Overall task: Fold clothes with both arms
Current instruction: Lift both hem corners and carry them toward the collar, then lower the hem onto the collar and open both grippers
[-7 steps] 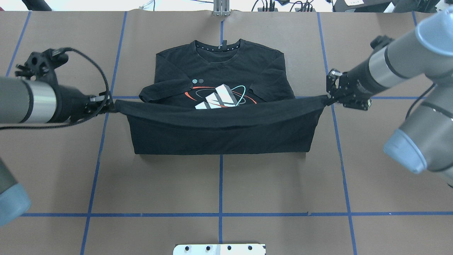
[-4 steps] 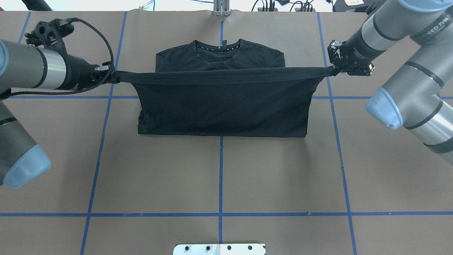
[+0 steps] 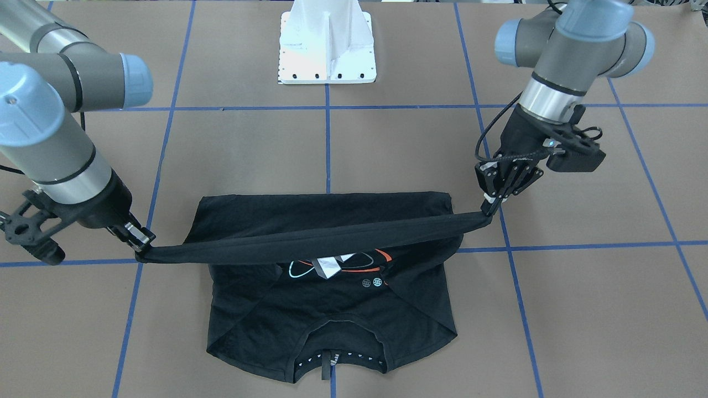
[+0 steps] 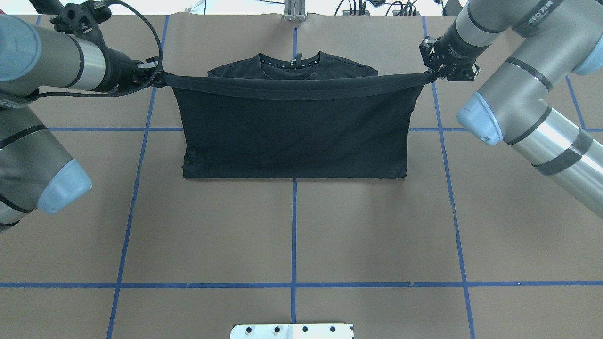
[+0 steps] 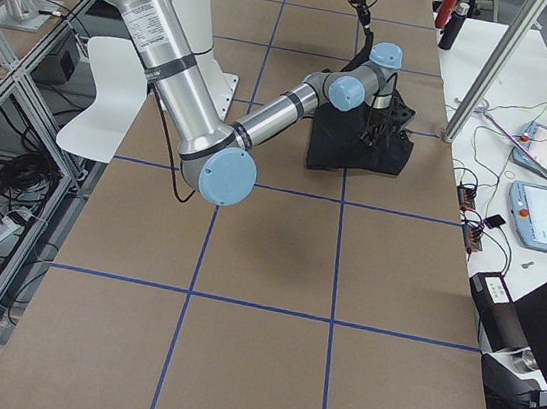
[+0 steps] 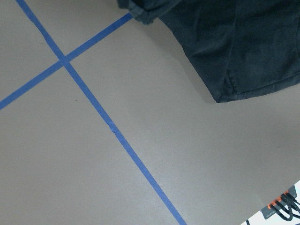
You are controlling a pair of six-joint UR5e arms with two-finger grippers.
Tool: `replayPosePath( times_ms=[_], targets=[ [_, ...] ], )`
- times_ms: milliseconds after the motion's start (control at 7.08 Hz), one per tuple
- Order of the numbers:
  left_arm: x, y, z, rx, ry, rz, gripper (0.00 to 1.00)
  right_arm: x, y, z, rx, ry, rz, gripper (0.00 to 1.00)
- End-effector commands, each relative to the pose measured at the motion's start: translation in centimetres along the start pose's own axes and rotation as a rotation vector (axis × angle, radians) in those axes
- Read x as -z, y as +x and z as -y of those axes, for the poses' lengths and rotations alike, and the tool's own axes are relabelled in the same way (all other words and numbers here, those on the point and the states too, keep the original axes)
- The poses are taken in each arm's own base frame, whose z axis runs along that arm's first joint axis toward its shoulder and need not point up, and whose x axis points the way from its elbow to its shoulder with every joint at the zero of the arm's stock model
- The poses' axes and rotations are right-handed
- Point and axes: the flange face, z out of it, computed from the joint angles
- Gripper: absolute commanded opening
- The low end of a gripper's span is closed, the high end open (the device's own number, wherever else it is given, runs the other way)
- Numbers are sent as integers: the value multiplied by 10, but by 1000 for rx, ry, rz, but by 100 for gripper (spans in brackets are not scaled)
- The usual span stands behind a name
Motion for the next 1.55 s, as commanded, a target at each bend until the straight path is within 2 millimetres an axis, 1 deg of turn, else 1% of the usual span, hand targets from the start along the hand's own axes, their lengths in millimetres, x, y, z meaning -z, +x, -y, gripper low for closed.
replayPosePath(
  times_ms=[0, 141, 282, 424, 565, 706, 847, 988, 1129, 1271, 1412],
  targets=[
    [-51, -22, 17, -5, 60, -5, 0, -34, -31, 20, 7, 24, 16, 0],
    [-65, -35, 23, -2, 86, 4, 0, -45, -42, 28, 12, 48, 21, 0],
    [-75, -44, 26, -2, 98, 5, 0, -54, -54, 28, 14, 65, 5, 0],
    [-89, -54, 28, -2, 102, 0, 0, -65, -64, 21, 26, 93, -5, 0],
    [-100, -54, 33, -3, 126, -7, 0, -80, -70, 13, 36, 114, -25, 0],
    [-109, -47, 38, -2, 131, -8, 0, -86, -79, 9, 41, 122, -30, 1],
    [-120, -42, 43, -1, 131, -3, 0, -92, -79, 9, 43, 139, -42, 4],
    [-136, -54, 44, -3, 135, -17, 0, -99, -82, 3, 59, 156, -27, 16],
    [-144, -60, 46, -4, 152, -20, 4, -104, -83, 4, 62, 157, -23, 28],
    [-145, -59, 47, -2, 156, -19, 17, -103, -84, 4, 63, 157, -22, 49],
    [-145, -60, 47, -4, 155, -18, 34, -103, -84, 4, 63, 157, -22, 65]
  ],
)
